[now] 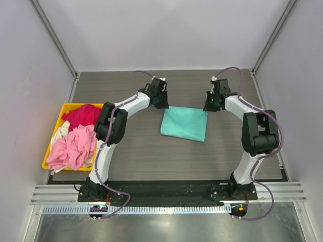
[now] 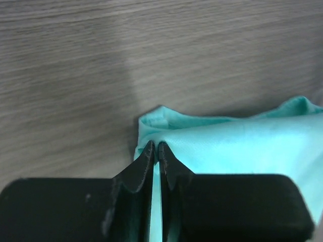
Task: Fold and stack the t-shirts
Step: Fold the tshirt
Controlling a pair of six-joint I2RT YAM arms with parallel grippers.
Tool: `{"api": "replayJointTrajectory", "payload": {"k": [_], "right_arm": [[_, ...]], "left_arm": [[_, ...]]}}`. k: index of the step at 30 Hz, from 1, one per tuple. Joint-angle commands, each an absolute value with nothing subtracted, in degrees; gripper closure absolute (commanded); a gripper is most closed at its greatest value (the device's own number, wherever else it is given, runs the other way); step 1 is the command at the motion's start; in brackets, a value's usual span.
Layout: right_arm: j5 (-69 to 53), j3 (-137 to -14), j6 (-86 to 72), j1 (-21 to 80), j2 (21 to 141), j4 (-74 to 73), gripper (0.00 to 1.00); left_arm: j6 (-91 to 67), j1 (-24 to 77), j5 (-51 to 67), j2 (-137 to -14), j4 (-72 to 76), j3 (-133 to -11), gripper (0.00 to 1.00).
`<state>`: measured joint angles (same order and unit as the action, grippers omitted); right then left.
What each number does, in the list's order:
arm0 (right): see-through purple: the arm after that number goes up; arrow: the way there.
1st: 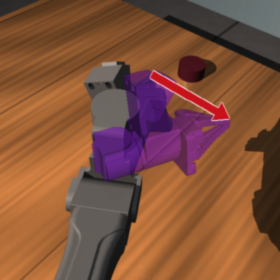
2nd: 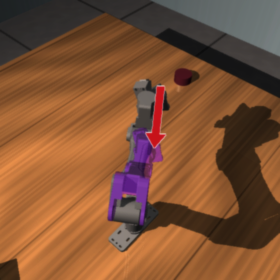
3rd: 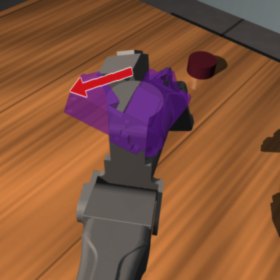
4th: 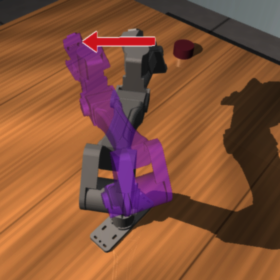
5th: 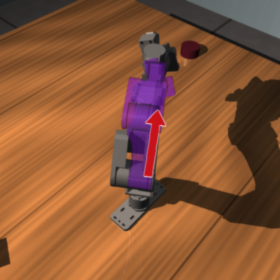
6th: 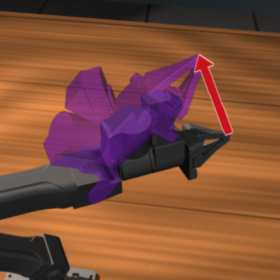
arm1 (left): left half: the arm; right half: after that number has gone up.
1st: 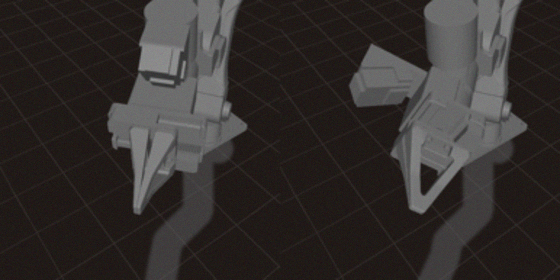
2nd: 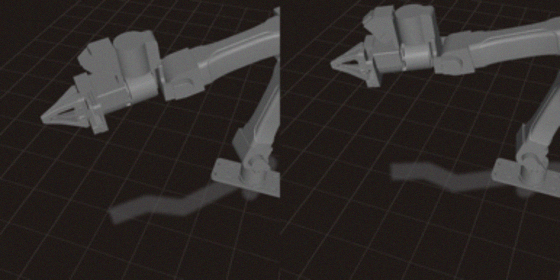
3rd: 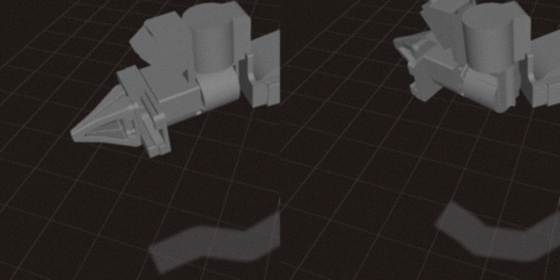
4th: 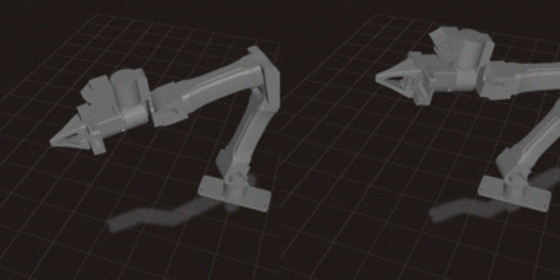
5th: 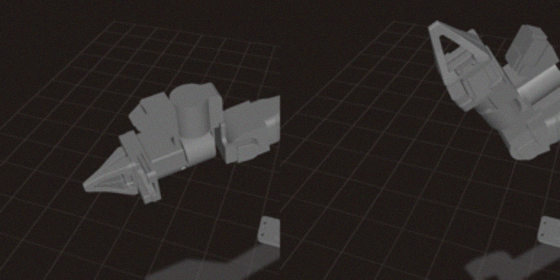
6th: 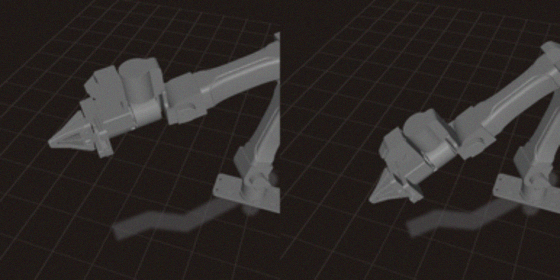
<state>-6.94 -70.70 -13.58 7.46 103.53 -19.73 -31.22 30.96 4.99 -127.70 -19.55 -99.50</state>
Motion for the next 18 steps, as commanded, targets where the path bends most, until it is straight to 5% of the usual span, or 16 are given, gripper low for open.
{"api": "replayJointTrajectory", "payload": {"k": [1,7,10,14,18], "right_arm": [[-2.29,-70.58,-14.94,7.03,104.85,-13.54,0.99],[1.84,-70.75,-17.75,6.94,103.37,-12.13,0.9],[2.28,-71.1,-18.54,6.94,102.13,-13.61,0.89],[1.68,-71.9,-20.39,6.68,99.85,-17.31,0.62],[-3.5,-70.75,-20.13,6.59,96.95,-18.8,0.48]], "left_arm": [[-31.03,30.32,5.36,-130.07,-16.79,-105.19,0.9],[-30.41,29.88,7.47,-128.42,-17.75,-110.48,0.6],[-29.27,29.8,6.07,-124.55,-21.96,-110.57,0.56],[-28.56,29.97,4.3,-115.96,-26.19,-104.43,0.54],[-28.83,31.37,5.97,-108.66,-26.72,-94.24,0.54]]}}
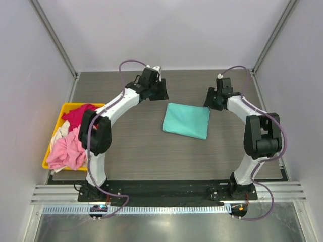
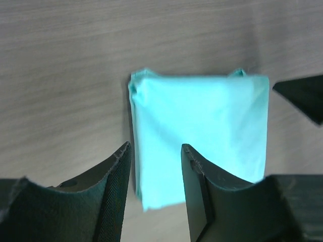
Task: Fold and stack the t-shirts
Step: Fold the tshirt
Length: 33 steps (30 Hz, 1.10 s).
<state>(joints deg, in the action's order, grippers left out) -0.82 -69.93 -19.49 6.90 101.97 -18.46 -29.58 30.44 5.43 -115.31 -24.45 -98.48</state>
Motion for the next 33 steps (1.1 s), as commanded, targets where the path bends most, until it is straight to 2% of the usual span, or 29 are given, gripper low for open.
{"api": "replayJointTrajectory", "payload": {"k": [1,6,11,15,18,21,22,24,27,31,33], "right_arm": [[-5.17,-70.4,-19.87,6.68,96.77,-19.77,0.43],[-6.77,-68.56,-18.28,6.68,97.91,-21.27,0.42],[-7.21,-66.89,-18.11,6.68,101.51,-20.22,0.42],[-6.33,-63.64,-18.02,5.8,102.92,-16.09,0.5],[-7.2,-61.53,-17.58,4.31,103.89,-13.81,0.62],[-8.96,-59.86,-16.7,3.52,104.5,-10.21,0.81],[-9.66,-59.42,-16.35,3.43,104.5,-8.63,0.91],[-9.75,-59.24,-14.86,3.34,104.85,-7.21,0.99],[-11.25,-60.81,-14.41,2.38,106.08,-6.15,0.99],[-10.2,-66.95,-15.9,1.41,105.47,-10.62,0.69],[-8.79,-70.56,-16.26,1.41,104.77,-15.36,0.6]], "left_arm": [[-29.09,31.64,7.19,-107.41,-26.72,-90.39,0.55],[-31.55,34.97,11.25,-101.96,-25.67,-81.31,0.56],[-34.89,37.44,12.57,-102.57,-22.86,-75.68,0.57],[-35.77,38.67,9.16,-105.11,-21.98,-71.65,0.58],[-37.17,38.58,5.55,-107.4,-22.58,-70.49,0.59],[-38.32,38.58,0.01,-109.07,-27.67,-72.85,0.59],[-38.58,38.58,-2.87,-108.81,-28.64,-74.08,0.59],[-39.72,38.58,-5.35,-107.41,-31.45,-75.4,0.59],[-39.64,38.58,-7.73,-105.39,-34.54,-78.48,0.58],[-37.27,38.58,-0.37,-103.53,-31.65,-81.38,0.55],[-36.83,38.67,5.42,-104.41,-30.76,-83.32,0.56]]}}
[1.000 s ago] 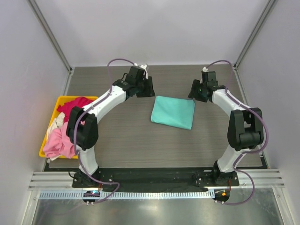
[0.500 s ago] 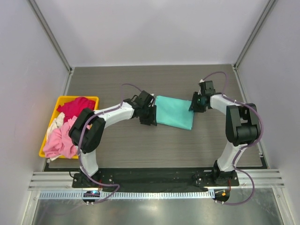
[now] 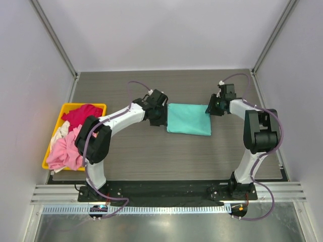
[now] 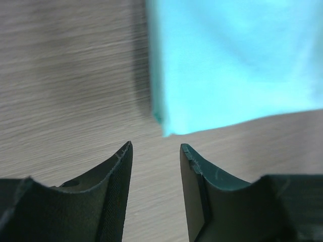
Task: Fold and stack the t-shirts
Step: Fold the tshirt
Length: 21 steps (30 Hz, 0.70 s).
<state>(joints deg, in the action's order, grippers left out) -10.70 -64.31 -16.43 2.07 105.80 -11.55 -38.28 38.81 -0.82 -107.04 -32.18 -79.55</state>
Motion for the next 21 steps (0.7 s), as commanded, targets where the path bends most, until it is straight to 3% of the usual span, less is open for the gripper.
{"api": "replayJointTrajectory", "payload": {"k": [1,5,9,12,21], "right_arm": [[-8.62,-72.32,-16.43,1.41,104.59,-21.21,0.53],[-10.02,-75.59,-16.43,1.41,101.17,-29.43,0.5],[-15.98,-70.85,-18.63,2.37,96.07,-29.1,0.68],[-20.03,-64.88,-20.47,4.3,92.99,-24.88,0.73],[-14.07,-54.67,-18.02,1.76,97.12,-16.52,0.78]], "left_arm": [[-36.83,38.67,6.84,-104.85,-30.41,-83.76,0.56],[-37.09,38.76,11.68,-106.43,-25.51,-83.06,0.57],[-37.35,38.76,14.23,-109.5,-23.29,-83.32,0.58],[-37.53,38.85,15.12,-112.05,-22.68,-83.85,0.59],[-37.88,38.67,4.14,-118.39,-27.41,-84.55,0.61]]}}
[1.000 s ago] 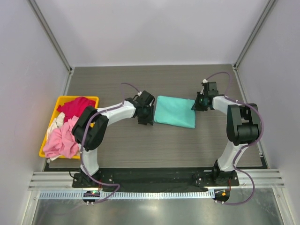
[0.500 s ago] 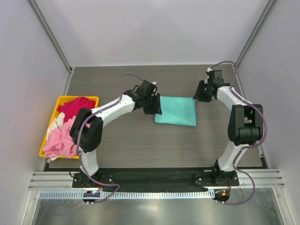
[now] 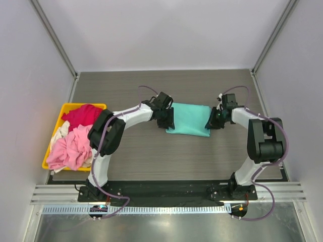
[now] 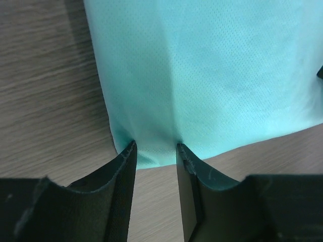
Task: Fold and stack the t-shirts
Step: Fold the tshirt, then neatly place the folded tshirt to the corner
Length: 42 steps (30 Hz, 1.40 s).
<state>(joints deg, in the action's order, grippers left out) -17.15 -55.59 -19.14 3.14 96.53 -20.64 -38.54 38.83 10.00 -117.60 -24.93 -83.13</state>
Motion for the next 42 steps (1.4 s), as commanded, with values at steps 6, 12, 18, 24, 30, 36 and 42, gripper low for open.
{"api": "replayJointTrajectory", "payload": {"k": [6,12,18,24,30,36,42], "right_arm": [[-13.8,-58.09,-18.63,2.46,93.08,-19.67,0.78],[-17.39,-62.05,-23.81,6.67,88.95,-21.8,0.77],[-19.77,-62.05,-29.17,15.27,89.64,-17.94,0.77],[-18.55,-57.93,-30.59,17.31,95.61,-12.23,0.78],[-14.33,-57.65,-27.69,17.32,102.39,-12.04,0.78],[-10.73,-58.79,-26.46,17.31,101.25,-14.15,0.78],[-4.49,-64.06,-23.3,16.0,104.41,-18.81,0.78]], "left_arm": [[-37.53,38.67,4.21,-111.28,-32.69,-87.8,0.57],[-36.21,38.67,5.27,-104.33,-36.47,-90.17,0.54],[-34.98,37.53,3.69,-98.89,-38.32,-86.14,0.54],[-34.19,36.21,3.69,-94.14,-37.53,-78.85,0.54],[-33.75,34.89,3.34,-92.29,-37.18,-74.27,0.54],[-33.13,34.19,2.46,-91.14,-37.62,-73.65,0.53],[-33.4,34.1,2.02,-90.0,-37.62,-73.48,0.52]]}}
